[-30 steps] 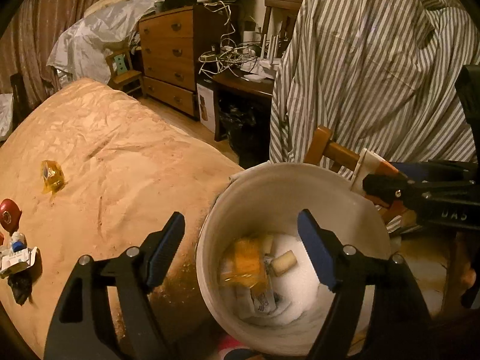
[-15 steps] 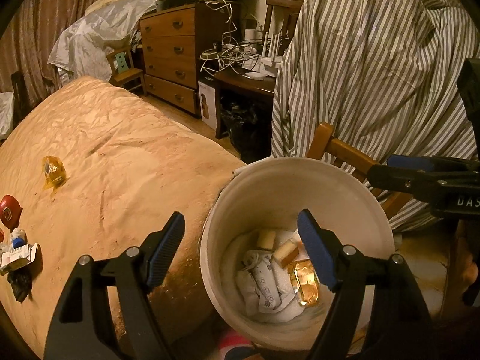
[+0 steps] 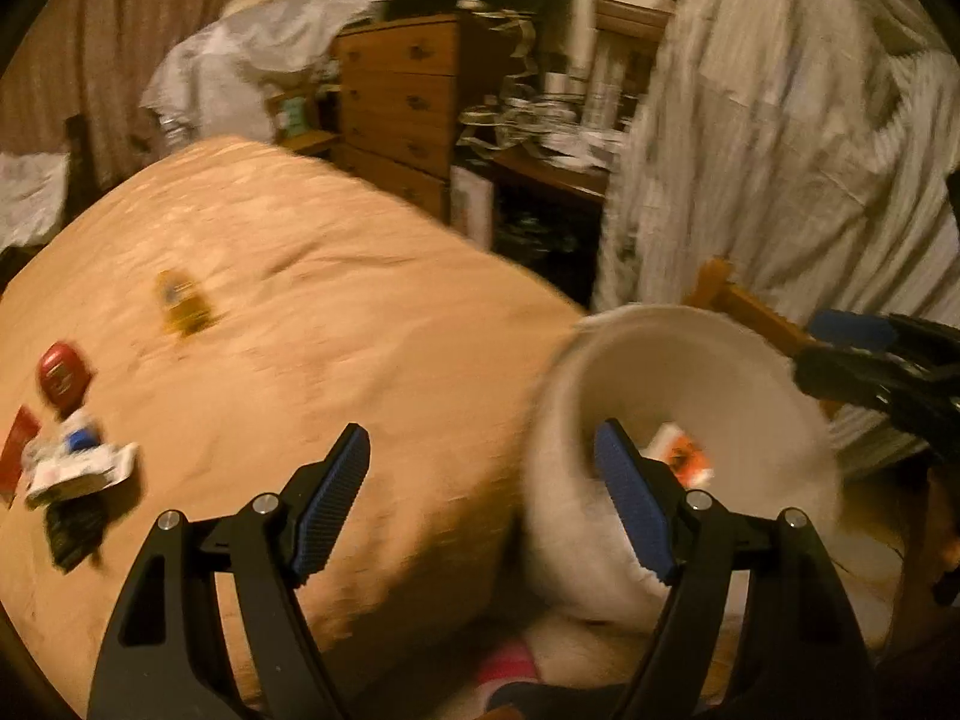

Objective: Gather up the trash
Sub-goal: 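Move both open tools back over the trash on the bed, then grasp the black Face tissue packet with the left tool while the right tool grasps the plaid cloth, then lift the black packet with the left tool while the right tool lifts the plaid cloth, then carry the black packet and plaid cloth with both tools over the white bucket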

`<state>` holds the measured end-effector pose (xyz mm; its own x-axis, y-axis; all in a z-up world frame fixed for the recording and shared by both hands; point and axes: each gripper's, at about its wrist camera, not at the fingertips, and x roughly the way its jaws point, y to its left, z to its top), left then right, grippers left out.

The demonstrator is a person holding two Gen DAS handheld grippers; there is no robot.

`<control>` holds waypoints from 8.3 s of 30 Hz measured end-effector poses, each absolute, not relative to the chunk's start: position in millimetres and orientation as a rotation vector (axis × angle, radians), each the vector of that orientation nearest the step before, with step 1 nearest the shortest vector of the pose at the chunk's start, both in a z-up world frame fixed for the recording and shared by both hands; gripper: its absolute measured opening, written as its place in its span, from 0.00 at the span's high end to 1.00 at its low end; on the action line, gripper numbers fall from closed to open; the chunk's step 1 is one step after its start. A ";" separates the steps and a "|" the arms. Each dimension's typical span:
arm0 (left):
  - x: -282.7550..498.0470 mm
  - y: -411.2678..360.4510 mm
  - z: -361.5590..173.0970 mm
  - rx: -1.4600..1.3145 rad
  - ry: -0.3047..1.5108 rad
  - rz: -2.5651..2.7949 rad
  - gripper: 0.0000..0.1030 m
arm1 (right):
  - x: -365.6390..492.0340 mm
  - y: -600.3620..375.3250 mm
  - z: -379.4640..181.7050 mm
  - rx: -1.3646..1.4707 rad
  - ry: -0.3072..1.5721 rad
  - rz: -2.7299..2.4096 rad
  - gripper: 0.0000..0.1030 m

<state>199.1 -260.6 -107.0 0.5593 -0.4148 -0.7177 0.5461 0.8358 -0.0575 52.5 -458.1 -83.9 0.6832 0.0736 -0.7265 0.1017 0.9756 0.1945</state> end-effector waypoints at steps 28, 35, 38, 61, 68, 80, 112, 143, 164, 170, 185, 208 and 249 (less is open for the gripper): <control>320.2 45.7 -214.4 0.292 0.920 -0.407 0.19 | 169.5 -218.4 -178.0 0.108 0.992 0.383 0.14; 286.7 49.4 -207.6 0.230 0.941 -0.575 0.53 | 191.1 -199.2 -180.0 0.042 1.004 0.440 0.14; 280.8 54.9 -204.7 0.184 0.925 -0.517 0.47 | 203.5 -188.2 -175.8 -0.005 0.991 0.473 0.14; 251.0 84.3 -209.8 0.161 0.951 -0.332 0.56 | 246.7 -114.9 -182.0 0.043 0.957 0.620 0.15; 251.9 100.1 -215.1 0.089 0.926 -0.201 0.51 | 273.4 -73.3 -199.9 0.041 0.928 0.576 0.15; 262.6 98.5 -214.5 0.054 0.916 -0.110 0.49 | 317.5 -20.6 -222.3 -0.089 0.875 0.452 0.50; 256.5 93.9 -218.1 0.027 0.918 -0.127 0.30 | 224.4 -93.6 -227.9 0.381 0.996 0.380 0.33; 251.1 97.3 -216.7 0.000 0.868 -0.052 0.51 | 254.5 -41.0 -234.5 0.260 0.967 0.301 0.47; 193.6 70.3 -122.4 -0.018 0.604 0.041 0.57 | 190.4 -53.9 -142.8 0.007 0.613 0.375 0.74; 163.1 51.1 -85.5 -0.005 0.475 0.090 0.57 | 156.6 -55.3 -99.7 -0.035 0.469 0.368 0.74; 138.2 35.8 -61.6 -0.005 0.359 0.144 0.57 | 113.0 -74.9 -60.9 -0.018 0.360 0.333 0.74; 153.0 -78.5 -42.9 0.031 0.376 -0.117 0.57 | 71.2 -206.0 -22.7 -0.011 0.389 0.129 0.74; 183.7 -363.6 -111.7 0.223 0.784 -0.766 0.55 | 29.0 -555.2 -113.5 0.276 0.895 -0.162 0.73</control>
<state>183.7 -363.6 -111.7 0.4595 -0.5377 -0.7069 0.6947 0.7135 -0.0912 29.0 -555.2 -113.5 0.6164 -0.0244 -0.7871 0.2537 0.9524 0.1692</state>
